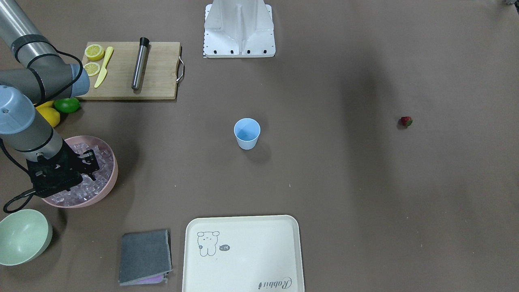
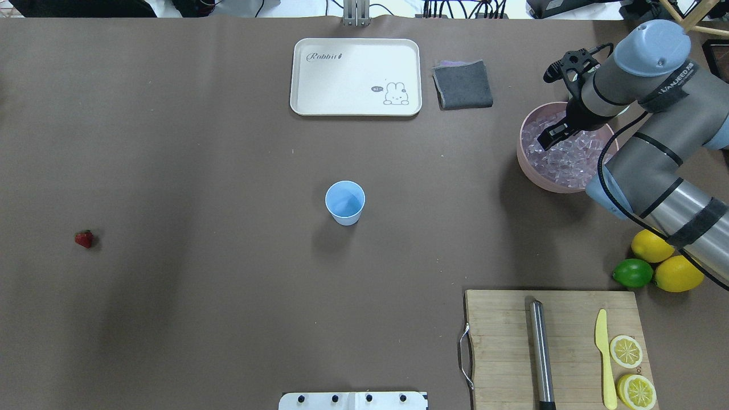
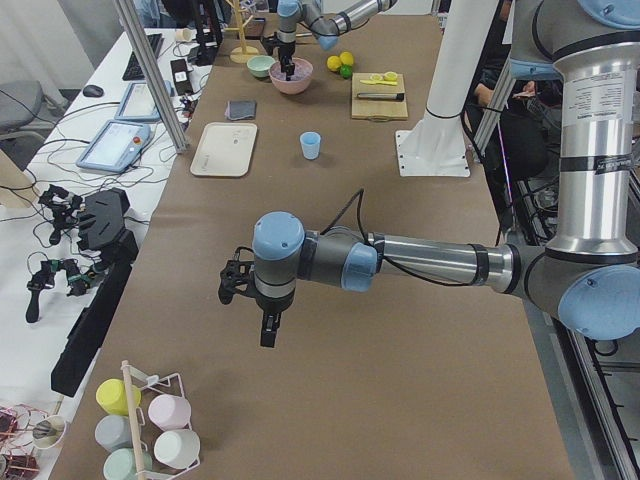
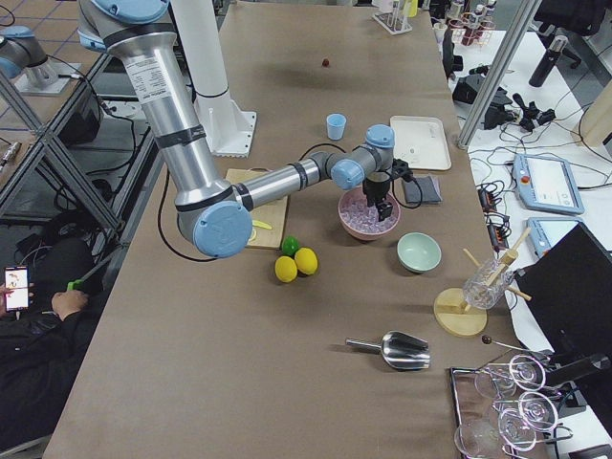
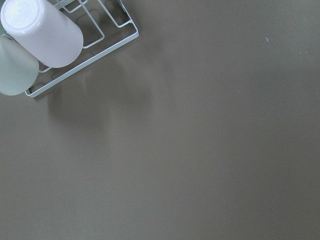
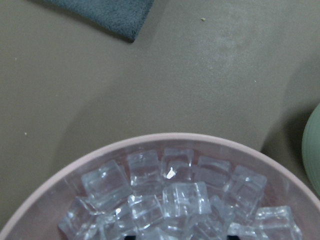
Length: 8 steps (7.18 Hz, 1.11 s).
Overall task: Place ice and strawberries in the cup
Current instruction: 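Lower the right gripper into the ice and grasp an ice cube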
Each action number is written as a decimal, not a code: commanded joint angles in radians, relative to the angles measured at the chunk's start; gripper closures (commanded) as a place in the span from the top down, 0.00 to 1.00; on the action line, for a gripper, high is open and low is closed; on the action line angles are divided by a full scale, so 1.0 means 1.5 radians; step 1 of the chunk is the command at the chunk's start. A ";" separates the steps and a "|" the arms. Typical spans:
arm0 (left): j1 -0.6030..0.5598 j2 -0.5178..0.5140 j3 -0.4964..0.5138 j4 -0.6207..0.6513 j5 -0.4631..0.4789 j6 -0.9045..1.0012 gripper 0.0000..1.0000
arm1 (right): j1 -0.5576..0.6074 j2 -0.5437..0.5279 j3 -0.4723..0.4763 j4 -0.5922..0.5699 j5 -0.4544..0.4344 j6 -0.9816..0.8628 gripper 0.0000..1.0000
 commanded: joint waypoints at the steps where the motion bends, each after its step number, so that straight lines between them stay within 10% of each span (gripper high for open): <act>1: 0.000 0.000 0.001 0.000 0.000 0.000 0.98 | -0.002 -0.003 0.000 0.001 0.002 -0.001 0.12; 5: 0.000 -0.004 -0.003 0.000 0.000 0.000 0.98 | 0.031 0.000 0.011 -0.015 0.014 -0.020 0.00; 8: 0.000 -0.006 -0.005 0.000 0.000 0.000 0.98 | 0.042 0.008 0.126 -0.173 0.016 -0.037 0.00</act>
